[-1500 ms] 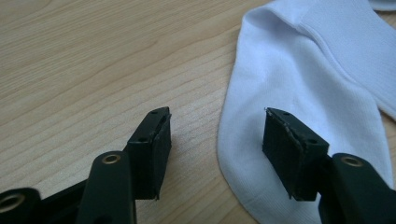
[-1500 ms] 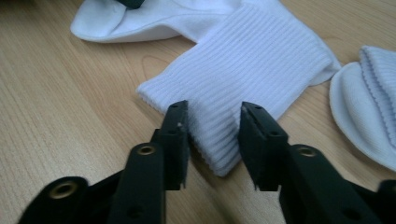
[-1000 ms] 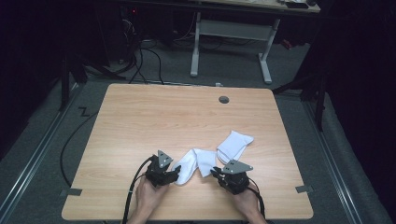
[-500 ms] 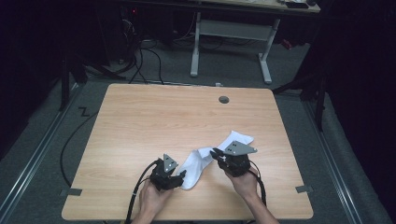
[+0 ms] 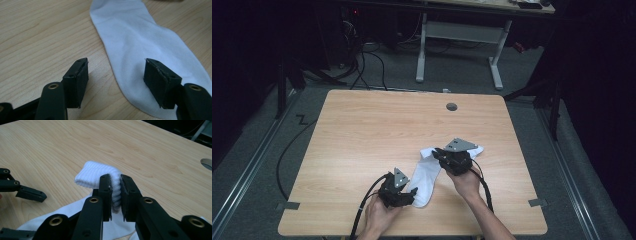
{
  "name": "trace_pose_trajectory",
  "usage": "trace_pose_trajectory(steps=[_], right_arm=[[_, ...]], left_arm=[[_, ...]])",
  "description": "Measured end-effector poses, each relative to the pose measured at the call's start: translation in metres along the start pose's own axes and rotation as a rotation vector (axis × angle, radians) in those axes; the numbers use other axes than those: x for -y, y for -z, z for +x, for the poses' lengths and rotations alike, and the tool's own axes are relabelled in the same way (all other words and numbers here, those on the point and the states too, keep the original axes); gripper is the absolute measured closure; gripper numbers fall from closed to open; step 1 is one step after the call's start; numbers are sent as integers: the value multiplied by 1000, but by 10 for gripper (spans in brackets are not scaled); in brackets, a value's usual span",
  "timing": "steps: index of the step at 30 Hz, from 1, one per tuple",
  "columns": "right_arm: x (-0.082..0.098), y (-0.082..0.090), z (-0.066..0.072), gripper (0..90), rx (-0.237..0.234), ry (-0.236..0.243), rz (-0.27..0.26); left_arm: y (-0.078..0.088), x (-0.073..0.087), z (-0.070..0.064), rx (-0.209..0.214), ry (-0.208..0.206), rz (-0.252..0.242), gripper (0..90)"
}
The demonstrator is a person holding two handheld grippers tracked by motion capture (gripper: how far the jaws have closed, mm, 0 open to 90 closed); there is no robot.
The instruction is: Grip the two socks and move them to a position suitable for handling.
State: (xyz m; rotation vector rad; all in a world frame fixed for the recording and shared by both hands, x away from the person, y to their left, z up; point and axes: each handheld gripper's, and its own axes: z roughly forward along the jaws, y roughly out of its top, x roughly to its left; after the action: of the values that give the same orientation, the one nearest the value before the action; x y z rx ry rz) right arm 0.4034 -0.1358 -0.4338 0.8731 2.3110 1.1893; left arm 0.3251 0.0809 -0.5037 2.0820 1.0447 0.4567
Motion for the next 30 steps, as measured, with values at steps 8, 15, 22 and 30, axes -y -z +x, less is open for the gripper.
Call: trace_pose_trajectory(steps=[8,15,22,30], right_arm=[[-1,-9,-8,799,2,-27,18],[-7,-24,-8,792,-8,-51,28],[3,-52,-16,770,30,-117,87],[6,-79,-20,671,40,-154,145]], left_arm=[[-14,-19,13,-63,10,-30,397],[-25,-19,13,-74,-2,-17,388],[-25,-18,15,-71,29,-9,354],[-24,-18,15,-72,50,-6,347]])
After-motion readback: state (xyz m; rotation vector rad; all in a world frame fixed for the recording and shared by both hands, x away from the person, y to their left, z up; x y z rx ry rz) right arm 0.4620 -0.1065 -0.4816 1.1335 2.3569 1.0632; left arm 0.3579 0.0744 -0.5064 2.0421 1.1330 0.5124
